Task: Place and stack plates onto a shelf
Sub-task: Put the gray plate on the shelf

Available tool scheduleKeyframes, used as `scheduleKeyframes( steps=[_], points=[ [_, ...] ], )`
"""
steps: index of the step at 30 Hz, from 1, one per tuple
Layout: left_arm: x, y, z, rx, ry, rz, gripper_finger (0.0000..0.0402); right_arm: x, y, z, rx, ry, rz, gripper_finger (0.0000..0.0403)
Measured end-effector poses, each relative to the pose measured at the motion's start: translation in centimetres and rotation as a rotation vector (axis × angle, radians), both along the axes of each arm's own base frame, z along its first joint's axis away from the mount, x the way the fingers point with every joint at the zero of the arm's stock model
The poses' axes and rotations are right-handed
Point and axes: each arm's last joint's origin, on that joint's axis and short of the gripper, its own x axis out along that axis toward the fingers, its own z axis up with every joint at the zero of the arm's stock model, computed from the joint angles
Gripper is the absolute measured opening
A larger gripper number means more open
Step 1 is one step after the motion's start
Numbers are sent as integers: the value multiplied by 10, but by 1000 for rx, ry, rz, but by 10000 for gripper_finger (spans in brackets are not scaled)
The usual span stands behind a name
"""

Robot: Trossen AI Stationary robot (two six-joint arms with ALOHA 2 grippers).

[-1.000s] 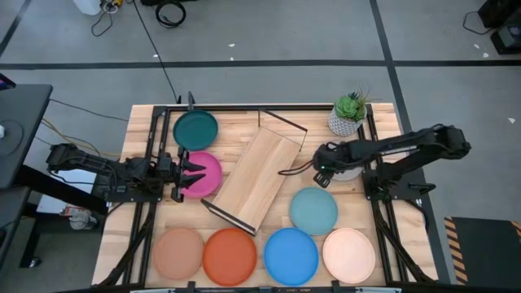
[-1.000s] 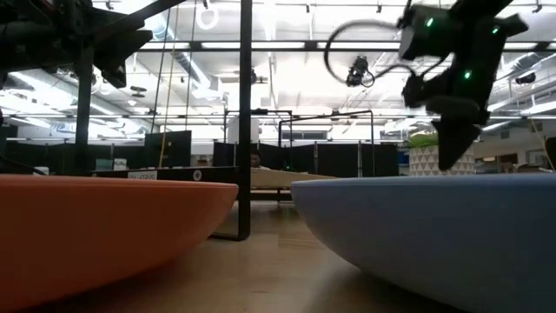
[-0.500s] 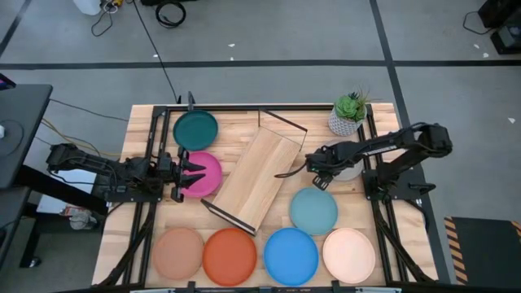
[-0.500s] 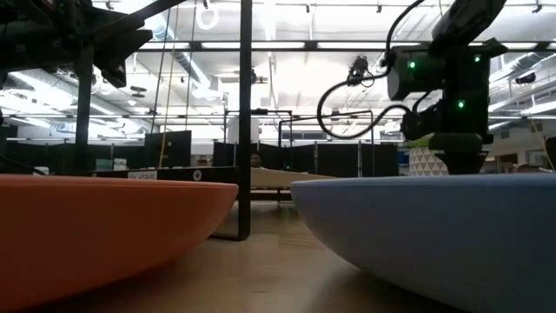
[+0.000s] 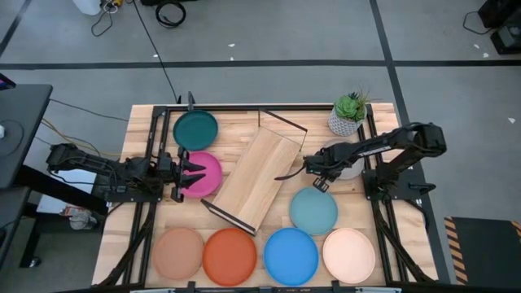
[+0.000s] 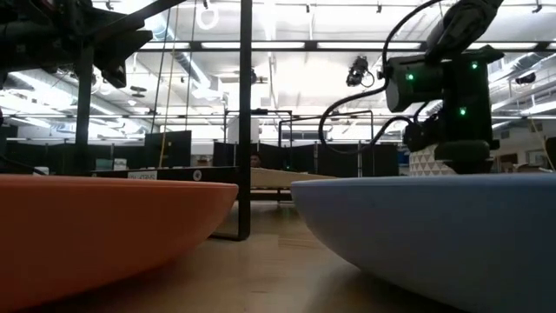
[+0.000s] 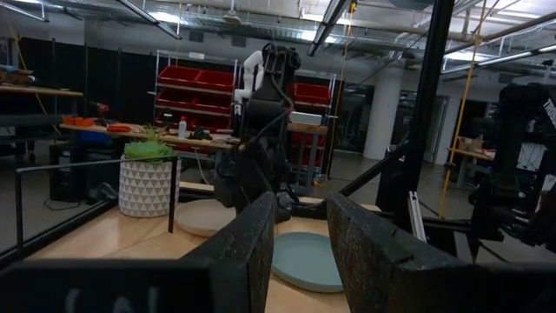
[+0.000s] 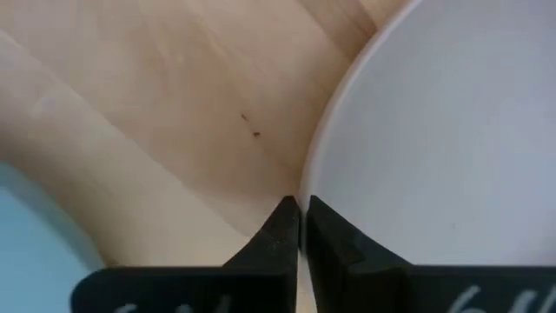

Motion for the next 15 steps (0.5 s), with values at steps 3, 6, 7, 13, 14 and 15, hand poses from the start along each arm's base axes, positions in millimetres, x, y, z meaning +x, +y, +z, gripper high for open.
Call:
scheduleKeyframes(
  steps=[3,6,7,13,14,15],
  points=[
    [0,0,0,0,0,0,116,5,5,12,17,-13,-11,23],
    [0,0,0,0,0,0,116,14,15,28,38,-28,24,18],
    [0,0,0,0,0,0,116,18,19,34,44,-41,43,14],
    [0,0,0,1,0,0,116,38,54,72,35,-149,192,13],
    [0,0,0,1,0,0,116,41,60,79,31,-173,230,13],
    [0,0,0,1,0,0,116,43,67,84,30,-197,276,13]
  ],
)
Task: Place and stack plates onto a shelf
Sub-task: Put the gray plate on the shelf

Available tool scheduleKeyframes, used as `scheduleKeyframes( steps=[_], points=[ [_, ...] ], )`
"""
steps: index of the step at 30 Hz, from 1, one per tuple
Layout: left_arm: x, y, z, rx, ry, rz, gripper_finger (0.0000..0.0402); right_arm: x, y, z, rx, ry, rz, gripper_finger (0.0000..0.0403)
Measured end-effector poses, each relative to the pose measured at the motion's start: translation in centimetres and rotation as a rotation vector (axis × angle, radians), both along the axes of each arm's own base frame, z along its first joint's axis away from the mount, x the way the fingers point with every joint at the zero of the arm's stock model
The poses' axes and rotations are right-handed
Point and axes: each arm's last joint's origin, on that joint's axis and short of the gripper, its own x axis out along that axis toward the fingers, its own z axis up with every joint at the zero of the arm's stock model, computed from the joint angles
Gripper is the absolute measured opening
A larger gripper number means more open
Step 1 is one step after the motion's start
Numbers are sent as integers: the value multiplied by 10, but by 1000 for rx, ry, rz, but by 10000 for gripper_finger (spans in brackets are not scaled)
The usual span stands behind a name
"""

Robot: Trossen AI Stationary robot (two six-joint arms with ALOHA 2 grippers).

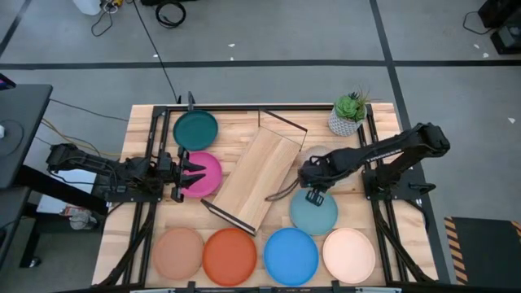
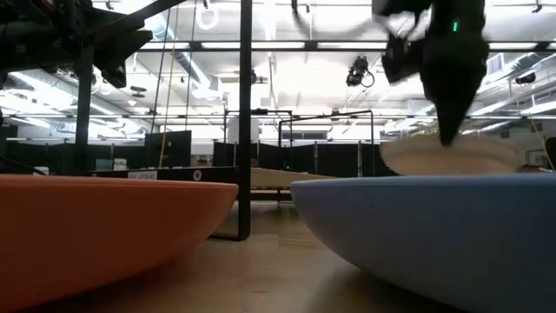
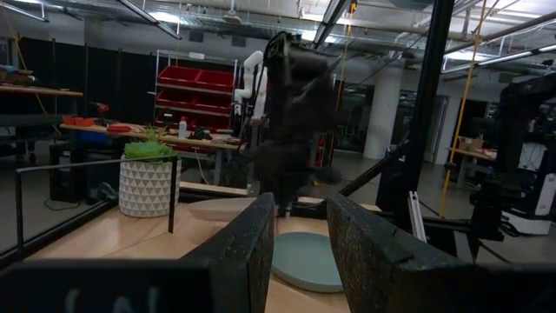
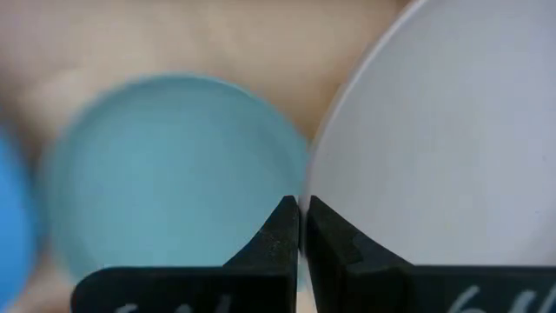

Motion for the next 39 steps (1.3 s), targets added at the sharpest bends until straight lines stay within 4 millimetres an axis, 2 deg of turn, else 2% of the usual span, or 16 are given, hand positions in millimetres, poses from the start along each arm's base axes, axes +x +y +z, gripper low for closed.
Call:
scheduleKeyframes(
  steps=[3,8,14,19,23,31,39],
  points=[
    [0,0,0,0,0,0,116,11,17,11,-9,-84,146,13],
    [0,0,0,1,-1,0,116,42,33,9,-72,-92,323,13],
    [0,0,0,0,0,0,116,87,36,1,-140,-28,555,13],
    [0,0,0,-1,0,0,116,112,23,-3,-223,34,712,21],
    [0,0,0,-1,0,0,116,123,1,-8,-242,70,748,26],
    [0,0,0,-1,0,0,116,126,-44,-10,-260,103,633,24],
    [0,0,0,-1,0,0,116,127,-57,-10,-234,75,580,25]
  ],
)
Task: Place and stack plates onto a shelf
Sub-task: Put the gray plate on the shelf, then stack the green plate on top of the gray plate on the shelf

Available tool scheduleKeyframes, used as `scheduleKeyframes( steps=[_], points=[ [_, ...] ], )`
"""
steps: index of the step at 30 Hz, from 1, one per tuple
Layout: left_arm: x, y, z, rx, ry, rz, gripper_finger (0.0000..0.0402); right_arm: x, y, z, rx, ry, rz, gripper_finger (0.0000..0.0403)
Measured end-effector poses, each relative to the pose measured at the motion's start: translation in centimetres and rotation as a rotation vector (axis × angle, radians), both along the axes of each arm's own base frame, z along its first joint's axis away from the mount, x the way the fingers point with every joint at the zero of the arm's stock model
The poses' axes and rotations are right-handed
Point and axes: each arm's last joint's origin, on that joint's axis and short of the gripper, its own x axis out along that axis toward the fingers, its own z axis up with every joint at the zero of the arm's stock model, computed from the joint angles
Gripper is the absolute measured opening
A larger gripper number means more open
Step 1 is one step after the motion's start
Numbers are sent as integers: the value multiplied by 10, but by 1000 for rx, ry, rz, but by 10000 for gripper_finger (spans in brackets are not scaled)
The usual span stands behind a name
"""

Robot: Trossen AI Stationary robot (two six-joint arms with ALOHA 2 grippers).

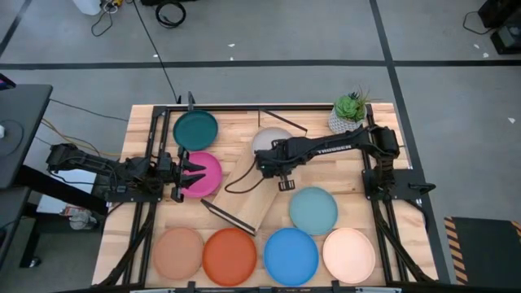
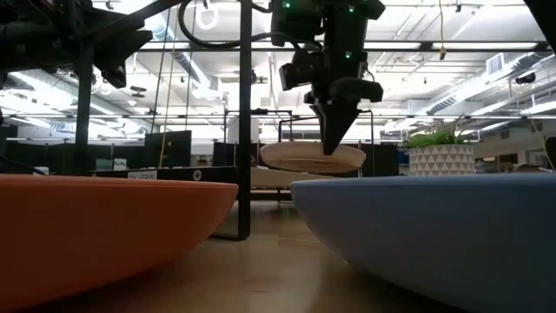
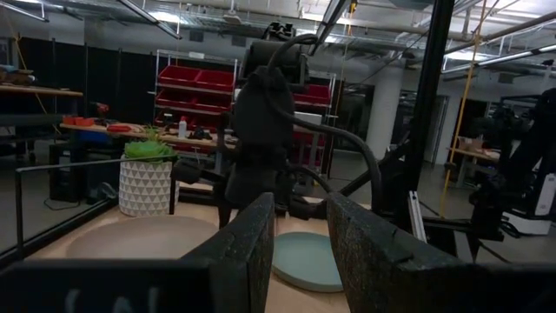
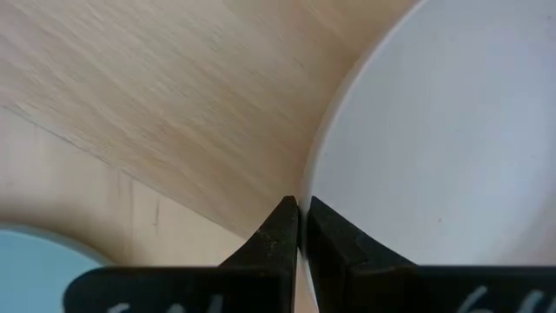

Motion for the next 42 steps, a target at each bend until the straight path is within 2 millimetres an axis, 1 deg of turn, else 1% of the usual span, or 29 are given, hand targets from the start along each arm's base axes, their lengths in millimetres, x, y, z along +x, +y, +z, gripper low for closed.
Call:
scheduleKeyframes(
  steps=[6,13,17,19,22,25,29,32,34,38,42],
  points=[
    [0,0,0,0,0,0,116,2,1,0,33,-25,-11,32],
    [0,0,0,0,0,0,116,2,0,0,34,-29,-46,70],
    [0,0,0,0,0,0,116,-2,4,1,24,3,-60,86],
    [0,0,0,0,0,0,116,-3,9,7,9,21,-78,92],
    [0,0,0,1,0,0,116,-3,23,16,16,12,-87,97],
    [0,0,0,1,0,0,116,-5,41,16,39,24,-55,102],
    [0,0,0,0,0,0,116,-20,60,7,46,134,-66,110],
    [0,0,0,0,0,0,116,-32,67,2,27,213,-122,120],
    [0,0,0,0,0,0,116,-40,70,-3,22,222,-139,127],
    [0,0,0,-6,0,-2,116,-58,68,-14,60,193,-172,137],
    [0,0,0,-25,-2,-6,116,-78,57,-24,78,145,-234,143]
  ],
)
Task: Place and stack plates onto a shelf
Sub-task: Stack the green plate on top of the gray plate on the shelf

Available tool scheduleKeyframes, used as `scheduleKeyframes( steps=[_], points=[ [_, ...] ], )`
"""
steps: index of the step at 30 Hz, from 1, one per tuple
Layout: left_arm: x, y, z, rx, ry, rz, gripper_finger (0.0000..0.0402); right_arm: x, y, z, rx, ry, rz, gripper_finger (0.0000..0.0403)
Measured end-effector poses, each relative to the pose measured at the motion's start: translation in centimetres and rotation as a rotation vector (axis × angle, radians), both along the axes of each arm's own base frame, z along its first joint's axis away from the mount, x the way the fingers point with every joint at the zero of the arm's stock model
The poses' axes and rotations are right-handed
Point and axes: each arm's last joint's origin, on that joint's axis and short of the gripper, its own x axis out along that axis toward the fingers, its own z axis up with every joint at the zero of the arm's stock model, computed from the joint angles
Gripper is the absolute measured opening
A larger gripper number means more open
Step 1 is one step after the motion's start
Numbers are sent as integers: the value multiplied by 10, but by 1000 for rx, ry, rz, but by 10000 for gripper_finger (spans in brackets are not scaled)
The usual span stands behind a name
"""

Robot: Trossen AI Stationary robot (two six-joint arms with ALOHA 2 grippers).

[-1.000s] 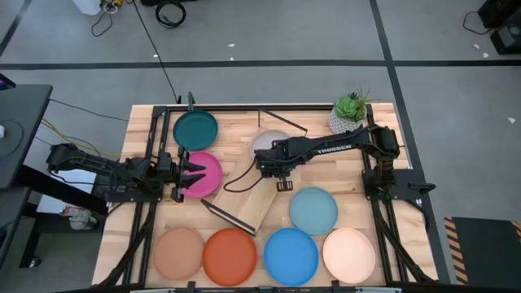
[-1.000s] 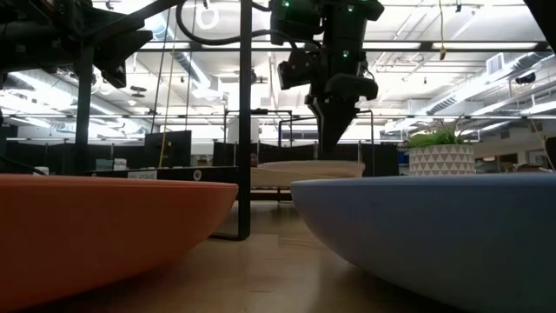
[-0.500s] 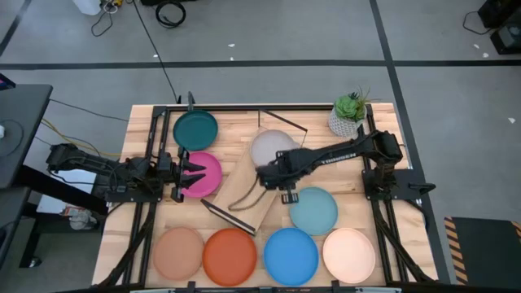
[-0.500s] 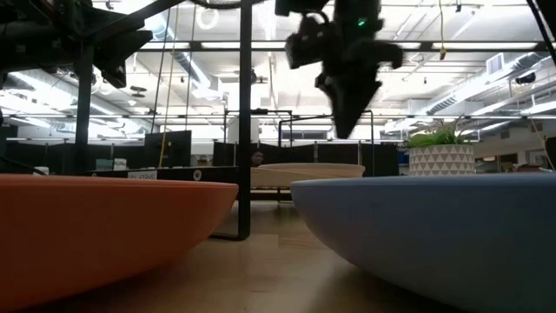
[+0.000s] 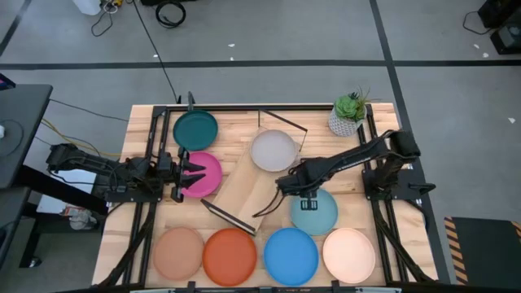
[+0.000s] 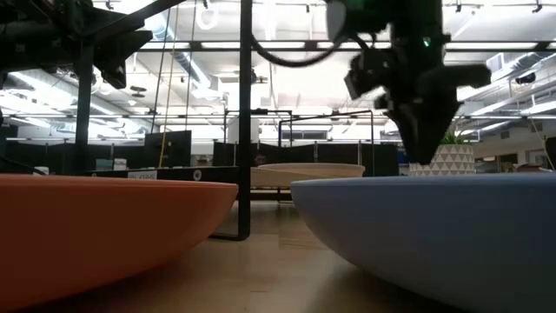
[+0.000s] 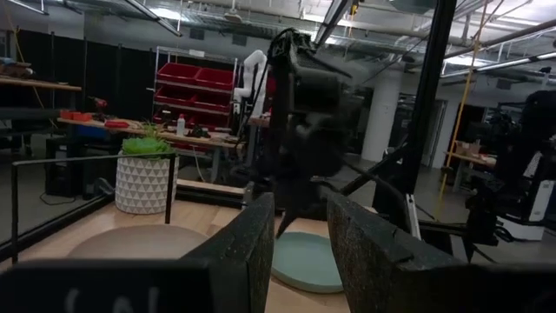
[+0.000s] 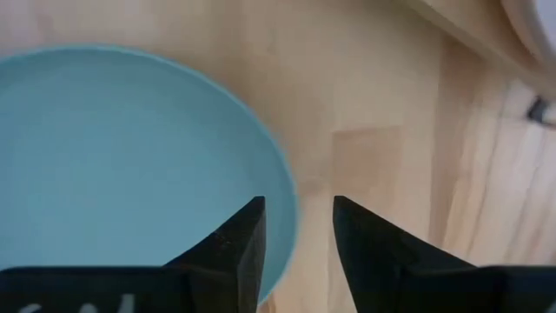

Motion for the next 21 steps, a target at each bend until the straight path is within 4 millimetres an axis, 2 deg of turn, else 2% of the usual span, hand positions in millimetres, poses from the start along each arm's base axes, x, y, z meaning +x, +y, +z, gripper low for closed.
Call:
scheduleKeyframes(
  steps=[7,14,18,21],
  points=[
    [0,0,0,0,0,0,116,-26,-13,-27,23,30,-115,143],
    [0,0,0,1,0,1,116,-40,-20,-46,33,81,-172,137],
    [0,0,0,2,0,1,116,-42,-24,-50,34,86,-188,113],
    [0,0,0,2,0,1,116,-43,-28,-52,52,88,-207,80]
  ],
)
